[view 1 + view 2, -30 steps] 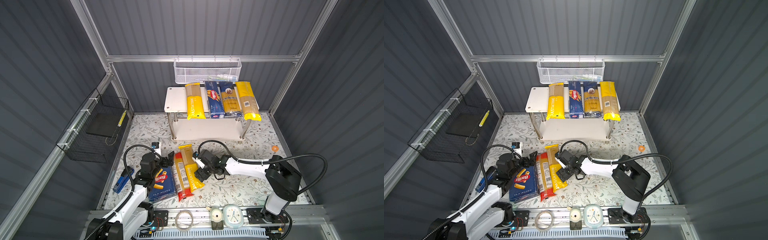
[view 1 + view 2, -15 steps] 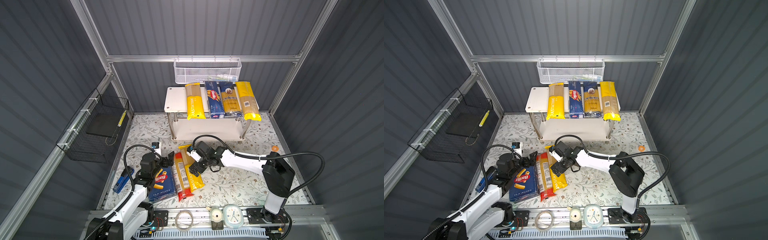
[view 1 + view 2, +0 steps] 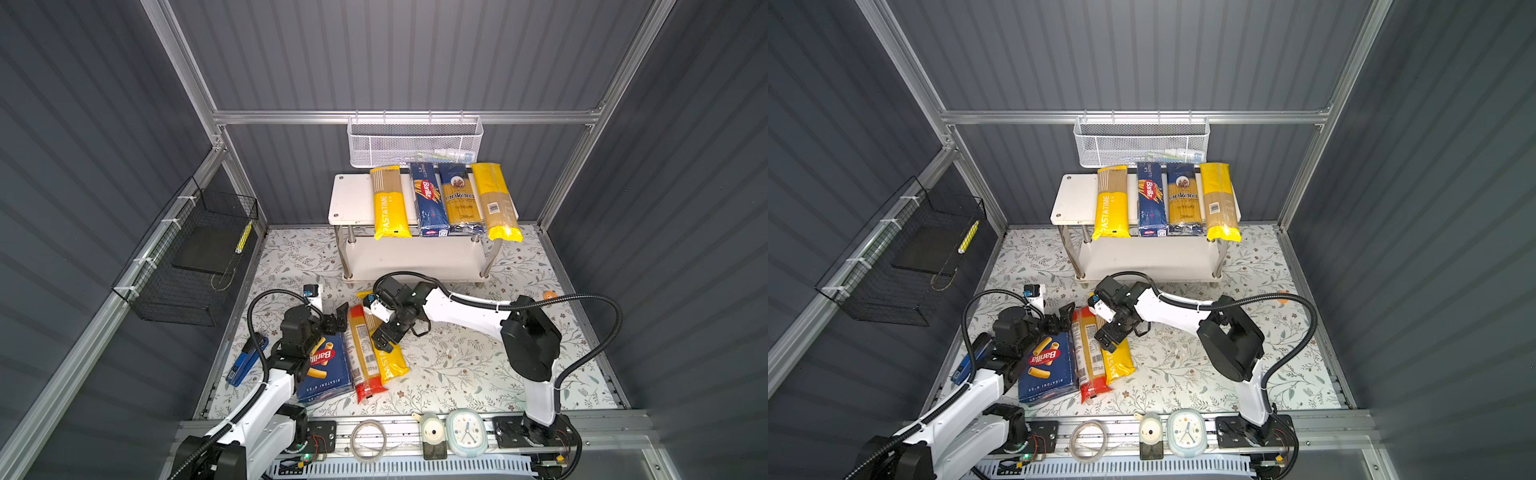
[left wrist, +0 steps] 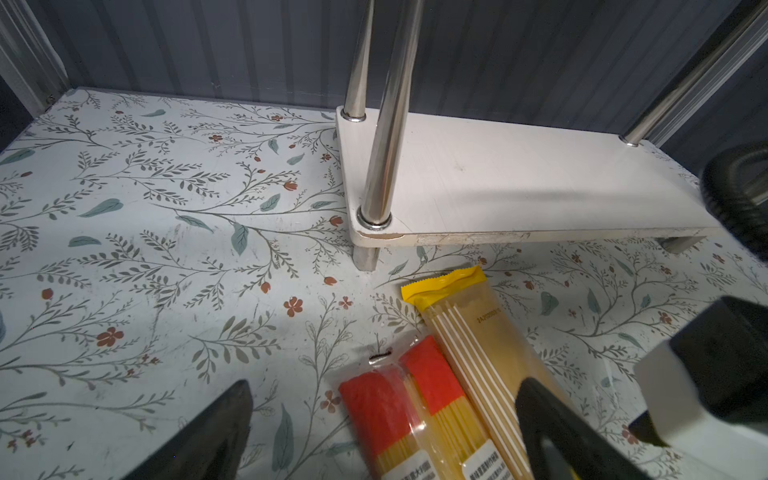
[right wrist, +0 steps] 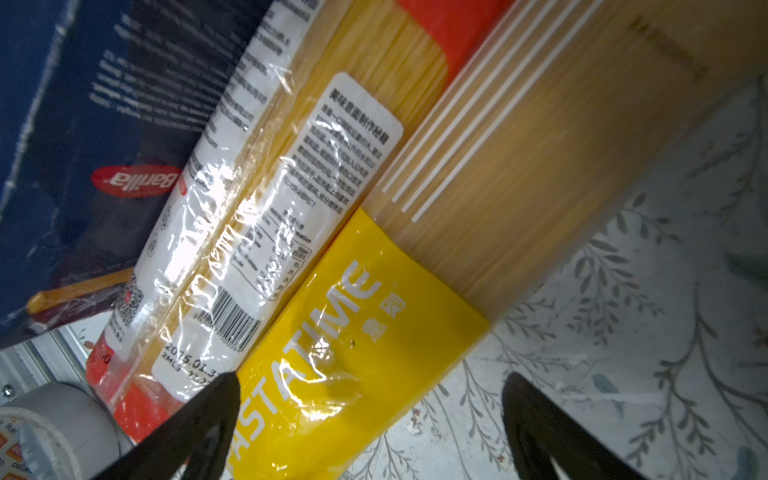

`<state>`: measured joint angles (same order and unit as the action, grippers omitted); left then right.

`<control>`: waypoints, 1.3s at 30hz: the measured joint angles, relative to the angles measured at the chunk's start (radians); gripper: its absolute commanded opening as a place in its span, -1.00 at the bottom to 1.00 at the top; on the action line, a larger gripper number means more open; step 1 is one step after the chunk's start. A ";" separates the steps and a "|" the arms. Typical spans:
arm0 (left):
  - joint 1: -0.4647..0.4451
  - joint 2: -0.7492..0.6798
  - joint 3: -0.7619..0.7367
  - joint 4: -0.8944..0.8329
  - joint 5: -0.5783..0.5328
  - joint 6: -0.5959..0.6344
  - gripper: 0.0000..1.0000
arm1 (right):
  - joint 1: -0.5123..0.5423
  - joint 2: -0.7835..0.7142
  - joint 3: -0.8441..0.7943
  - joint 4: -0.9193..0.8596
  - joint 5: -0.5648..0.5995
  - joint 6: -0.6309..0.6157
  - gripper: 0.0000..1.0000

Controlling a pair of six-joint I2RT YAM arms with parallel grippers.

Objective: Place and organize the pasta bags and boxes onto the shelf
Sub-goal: 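Move the right gripper over the remaining yellow Pastatime bag on the table, then close the right gripper on the Pastatime bag's end and lift it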

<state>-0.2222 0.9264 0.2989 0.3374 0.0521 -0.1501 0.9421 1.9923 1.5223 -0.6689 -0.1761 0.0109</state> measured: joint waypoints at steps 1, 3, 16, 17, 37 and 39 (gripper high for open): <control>0.000 -0.003 0.000 0.000 0.000 0.000 0.99 | 0.000 0.011 0.012 -0.003 0.004 0.000 0.98; 0.000 -0.013 0.000 0.000 0.000 0.000 0.99 | 0.000 0.027 0.019 0.001 0.015 0.002 0.98; 0.000 -0.025 0.000 0.007 0.000 0.000 0.99 | 0.000 0.019 -0.100 0.105 0.071 0.042 0.98; 0.000 -0.025 0.000 0.008 0.000 0.000 0.99 | 0.000 0.014 -0.109 0.118 0.072 0.042 0.98; 0.000 -0.025 0.000 0.007 0.000 0.000 0.99 | -0.035 -0.108 -0.344 0.298 0.078 0.096 0.98; 0.000 -0.025 0.000 0.008 0.000 0.000 0.99 | -0.049 -0.135 -0.385 0.312 0.074 0.114 0.98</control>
<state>-0.2222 0.9016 0.2989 0.3450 0.0525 -0.1497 0.8928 1.8572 1.1370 -0.3573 -0.1017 0.1246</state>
